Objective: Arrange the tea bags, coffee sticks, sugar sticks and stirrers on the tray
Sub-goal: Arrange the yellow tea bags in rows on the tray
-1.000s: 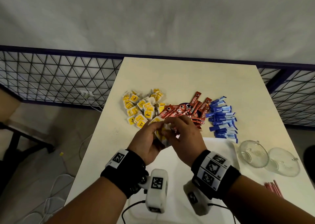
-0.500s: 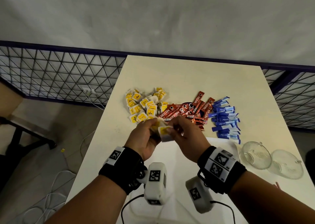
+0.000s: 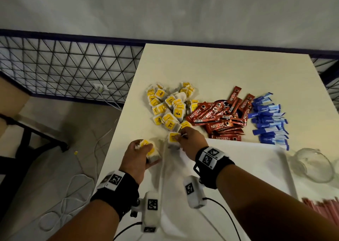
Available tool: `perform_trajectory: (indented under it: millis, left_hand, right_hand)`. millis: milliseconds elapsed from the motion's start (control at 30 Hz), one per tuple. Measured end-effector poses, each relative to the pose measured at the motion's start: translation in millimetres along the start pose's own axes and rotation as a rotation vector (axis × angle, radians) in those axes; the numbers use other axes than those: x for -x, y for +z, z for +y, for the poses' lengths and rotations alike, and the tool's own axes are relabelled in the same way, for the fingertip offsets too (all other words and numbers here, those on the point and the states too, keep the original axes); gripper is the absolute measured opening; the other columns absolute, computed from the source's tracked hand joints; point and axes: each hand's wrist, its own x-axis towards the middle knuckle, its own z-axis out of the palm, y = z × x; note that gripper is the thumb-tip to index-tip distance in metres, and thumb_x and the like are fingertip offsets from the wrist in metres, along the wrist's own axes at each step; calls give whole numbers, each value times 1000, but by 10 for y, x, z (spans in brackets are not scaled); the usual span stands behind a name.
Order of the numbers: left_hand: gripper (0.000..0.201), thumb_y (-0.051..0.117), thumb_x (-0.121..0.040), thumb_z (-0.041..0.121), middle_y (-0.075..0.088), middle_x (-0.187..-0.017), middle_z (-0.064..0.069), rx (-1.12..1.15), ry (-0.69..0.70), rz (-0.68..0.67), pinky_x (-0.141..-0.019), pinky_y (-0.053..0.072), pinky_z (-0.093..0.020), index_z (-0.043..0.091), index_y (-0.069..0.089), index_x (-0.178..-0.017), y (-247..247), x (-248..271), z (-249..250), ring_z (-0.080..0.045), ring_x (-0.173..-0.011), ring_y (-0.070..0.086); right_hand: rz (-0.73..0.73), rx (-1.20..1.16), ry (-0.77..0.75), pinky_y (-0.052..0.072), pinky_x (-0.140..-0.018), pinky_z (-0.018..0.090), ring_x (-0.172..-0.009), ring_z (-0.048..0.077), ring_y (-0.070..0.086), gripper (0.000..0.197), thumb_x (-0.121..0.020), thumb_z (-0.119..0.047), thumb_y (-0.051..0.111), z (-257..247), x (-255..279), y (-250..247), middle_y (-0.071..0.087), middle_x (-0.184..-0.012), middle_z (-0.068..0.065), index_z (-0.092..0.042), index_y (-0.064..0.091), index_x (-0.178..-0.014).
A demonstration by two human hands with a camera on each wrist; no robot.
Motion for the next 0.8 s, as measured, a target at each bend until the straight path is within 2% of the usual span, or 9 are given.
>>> perform_trajectory:
  millis: [67, 133, 200, 267, 367, 500, 633, 733, 800]
  left_hand:
    - [18, 58, -91, 0, 56, -109, -13, -16, -4, -22, -80, 54, -57, 17, 53, -95, 13, -23, -24, -36, -103, 56]
    - [19, 58, -91, -1, 57, -103, -10, -28, -7, -41, -80, 54, -55, 18, 54, -95, 21, -51, -48, -32, -98, 56]
    - [20, 59, -90, 0, 58, -101, -9, -37, -10, -51, -79, 55, -53, 18, 54, -95, 32, -62, -73, -30, -95, 56]
    - [19, 61, -89, 1, 58, -104, -10, -45, -7, -51, -79, 56, -53, 19, 55, -95, 26, -78, -96, -30, -95, 57]
    - [20, 62, -89, 2, 58, -105, -9, -48, 3, -48, -82, 55, -56, 20, 56, -95, 10, -96, -112, -31, -98, 57]
    - [21, 63, -88, 2, 59, -109, -11, -55, 16, -47, -82, 54, -58, 21, 57, -95, -11, -104, -128, -34, -102, 59]
    - [22, 64, -87, 2, 59, -109, -11, -66, 25, -49, -82, 54, -59, 21, 57, -95, -14, -90, -137, -33, -100, 59]
    - [22, 64, -87, 2, 60, -109, -12, -75, 37, -51, -81, 54, -58, 21, 58, -95, -25, -69, -120, -34, -100, 60]
    - [23, 64, -86, 1, 61, -108, -13, -67, 59, -65, -78, 56, -54, 21, 59, -95, -48, -55, -88, -33, -97, 60]
  right_hand:
    - [3, 46, 4, 39, -67, 26, -77, 22, 55, 15, -89, -33, 63, -24, -25, 34, 59, -81, -1, -20, 57, -92]
    - [19, 69, -1, 46, -69, 30, -79, 25, 58, 14, -88, -33, 64, -30, -31, 90, 60, -84, 2, -21, 58, -94]
    - [57, 47, -3, 55, -68, 38, -71, 27, 62, 13, -87, -34, 65, -14, -24, 130, 63, -78, 3, -24, 58, -90]
    - [91, 31, -8, 56, -65, 38, -62, 24, 62, 12, -86, -34, 66, -11, -11, 153, 65, -73, 2, -24, 62, -92]
    - [124, -24, -13, 57, -67, 42, -65, 26, 64, 8, -85, -30, 68, -21, -17, 178, 68, -75, 3, -25, 63, -90]
    - [158, -8, -47, 56, -71, 40, -72, 25, 66, 12, -82, -31, 71, -8, -41, 221, 70, -84, 3, -25, 64, -90]
    - [216, 42, -46, 53, -69, 37, -72, 26, 63, 23, -79, -33, 73, 21, -44, 221, 66, -75, 3, -19, 55, -82]
    - [209, 51, -19, 49, -69, 33, -76, 25, 60, 24, -80, -31, 73, 8, -15, 178, 64, -75, 3, -14, 57, -82]
    - [236, 46, -57, 45, -67, 28, -76, 20, 58, 24, -80, -33, 73, -22, 38, 121, 63, -77, -1, -14, 59, -82]
